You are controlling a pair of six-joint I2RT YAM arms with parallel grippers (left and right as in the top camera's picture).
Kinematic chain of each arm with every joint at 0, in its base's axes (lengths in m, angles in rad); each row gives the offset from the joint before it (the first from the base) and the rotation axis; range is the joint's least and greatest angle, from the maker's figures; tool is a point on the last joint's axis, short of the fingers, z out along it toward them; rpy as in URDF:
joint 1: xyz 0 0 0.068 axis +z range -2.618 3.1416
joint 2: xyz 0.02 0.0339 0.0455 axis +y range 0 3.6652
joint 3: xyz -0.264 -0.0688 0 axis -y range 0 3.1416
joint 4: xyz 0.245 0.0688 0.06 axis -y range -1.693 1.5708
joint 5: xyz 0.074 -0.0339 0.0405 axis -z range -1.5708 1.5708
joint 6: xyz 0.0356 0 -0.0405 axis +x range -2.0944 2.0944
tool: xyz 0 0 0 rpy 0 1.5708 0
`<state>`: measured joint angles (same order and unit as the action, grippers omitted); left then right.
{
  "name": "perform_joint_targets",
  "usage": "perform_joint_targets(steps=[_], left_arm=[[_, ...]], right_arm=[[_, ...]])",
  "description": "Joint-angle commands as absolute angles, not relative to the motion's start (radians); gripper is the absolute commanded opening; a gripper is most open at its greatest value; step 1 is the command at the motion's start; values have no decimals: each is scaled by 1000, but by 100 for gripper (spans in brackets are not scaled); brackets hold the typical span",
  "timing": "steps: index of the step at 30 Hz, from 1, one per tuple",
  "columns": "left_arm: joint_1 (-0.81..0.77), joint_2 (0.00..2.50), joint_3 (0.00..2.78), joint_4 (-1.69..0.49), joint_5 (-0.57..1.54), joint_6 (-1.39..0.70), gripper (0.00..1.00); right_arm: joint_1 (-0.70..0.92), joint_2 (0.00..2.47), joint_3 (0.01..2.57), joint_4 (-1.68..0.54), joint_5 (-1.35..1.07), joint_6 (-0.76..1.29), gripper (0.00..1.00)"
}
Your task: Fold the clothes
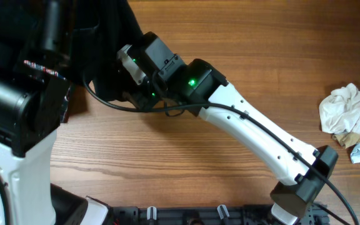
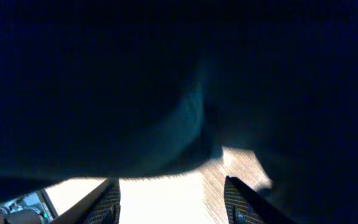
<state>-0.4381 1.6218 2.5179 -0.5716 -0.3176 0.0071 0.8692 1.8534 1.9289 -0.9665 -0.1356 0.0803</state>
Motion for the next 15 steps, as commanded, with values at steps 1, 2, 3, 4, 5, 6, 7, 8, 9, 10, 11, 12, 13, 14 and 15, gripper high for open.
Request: perform_joint_targets(steps=[1,2,3,4,5,6,7,8,9,10,11,12,13,14,15], left_arm=[[-435,1588,2541,-550,-342,49,4],[-435,1587,2541,-550,-342,49,4],[-435,1587,2541,-550,-343,49,4],[-435,1587,2541,-550,-343,49,4],[-435,1588,2541,-550,-343,49,4],[-435,1588,2541,-550,-343,49,4],[-435,1588,2541,-550,-343,49,4],[-435,1588,2541,-550,-343,49,4],[-435,1588,2541,-550,-346,49,4],[-435,1588,2541,-553,-350,50,4],[-435,1588,2541,-556,-350,49,4],[-435,1588,2541,-558,-350,49,4],[-435,1588,2541,-558,-350,50,4],[-435,1588,2541,-558,-350,49,4],[-435,1588,2541,-558,-350,49,4]], right_arm=[[874,1857,1909,-955,-78,104,54],[874,1857,1909,-950,-78,95,54],[875,1857,1909,-944,-87,84,54],[875,1857,1909,-939,-90,78,54],[875,1857,1909,-935,-90,78,54],[875,1857,1909,-932,-89,77,54],[875,1857,1909,-928,-90,69,55],[875,1857,1909,-925,-90,54,56],[875,1857,1909,-923,-89,40,60],[875,1857,1909,-919,-90,10,66],[875,1857,1909,-918,-89,-2,69],[875,1857,1909,-917,-90,-17,71],[875,1857,1909,-915,-89,-35,72],[875,1857,1909,-914,-89,-58,72],[875,1857,1909,-913,-89,-82,72]])
